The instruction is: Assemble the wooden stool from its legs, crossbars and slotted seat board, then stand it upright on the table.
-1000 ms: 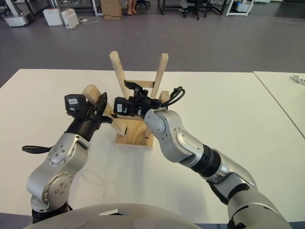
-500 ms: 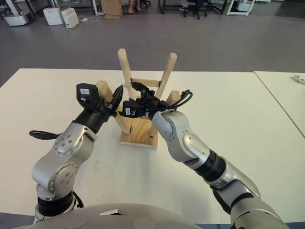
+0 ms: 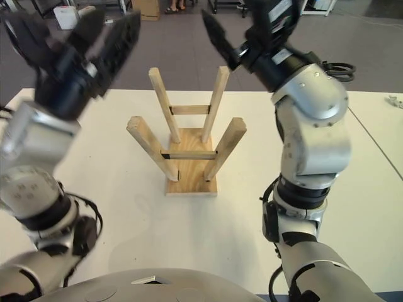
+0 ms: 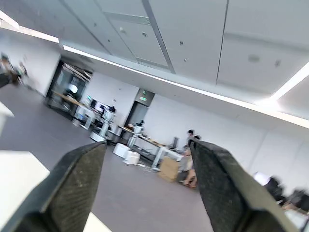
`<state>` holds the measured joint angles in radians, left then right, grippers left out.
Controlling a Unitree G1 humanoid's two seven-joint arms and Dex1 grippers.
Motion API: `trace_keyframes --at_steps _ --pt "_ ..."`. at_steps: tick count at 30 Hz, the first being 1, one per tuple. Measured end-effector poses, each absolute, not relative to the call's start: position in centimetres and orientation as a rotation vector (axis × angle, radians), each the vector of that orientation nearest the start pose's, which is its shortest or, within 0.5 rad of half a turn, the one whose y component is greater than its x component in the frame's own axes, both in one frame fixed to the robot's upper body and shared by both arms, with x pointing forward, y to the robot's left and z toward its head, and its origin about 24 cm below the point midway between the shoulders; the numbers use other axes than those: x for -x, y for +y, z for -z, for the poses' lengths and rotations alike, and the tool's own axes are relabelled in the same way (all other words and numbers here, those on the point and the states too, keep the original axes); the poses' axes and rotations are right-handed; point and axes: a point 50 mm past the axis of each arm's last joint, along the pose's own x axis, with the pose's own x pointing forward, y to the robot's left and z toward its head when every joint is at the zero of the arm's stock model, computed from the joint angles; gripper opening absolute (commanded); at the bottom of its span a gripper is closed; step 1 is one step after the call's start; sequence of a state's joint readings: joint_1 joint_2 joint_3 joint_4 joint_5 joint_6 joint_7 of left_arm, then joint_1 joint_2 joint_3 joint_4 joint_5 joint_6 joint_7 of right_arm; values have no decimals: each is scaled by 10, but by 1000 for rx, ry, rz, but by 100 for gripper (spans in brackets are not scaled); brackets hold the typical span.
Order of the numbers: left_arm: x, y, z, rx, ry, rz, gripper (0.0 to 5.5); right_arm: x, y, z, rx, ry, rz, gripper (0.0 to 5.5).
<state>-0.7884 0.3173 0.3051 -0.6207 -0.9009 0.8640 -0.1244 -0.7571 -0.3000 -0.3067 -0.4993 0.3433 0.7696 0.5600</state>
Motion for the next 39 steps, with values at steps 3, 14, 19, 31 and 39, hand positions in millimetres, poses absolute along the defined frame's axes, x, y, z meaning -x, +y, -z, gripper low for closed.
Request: trace_keyframes --at_steps 3,14,19,31,39 --pt "-258 150 -314 142 -483 836 415 -265 -159 -286 -73 -457 -771 320" --pt "-277 104 -180 350 -312 937 415 -272 -155 -205 -47 -224 -715 320" --pt "-278 127 -228 336 -389 877 415 -275 -164 -233 -208 -317 -745 320" --pt "-279 112 -171 321 -264 926 415 -267 -191 -190 -63 -249 -669 320" --pt "-255 106 -172 273 -300 1018 415 -269 -191 -188 -135 -245 -672 320"
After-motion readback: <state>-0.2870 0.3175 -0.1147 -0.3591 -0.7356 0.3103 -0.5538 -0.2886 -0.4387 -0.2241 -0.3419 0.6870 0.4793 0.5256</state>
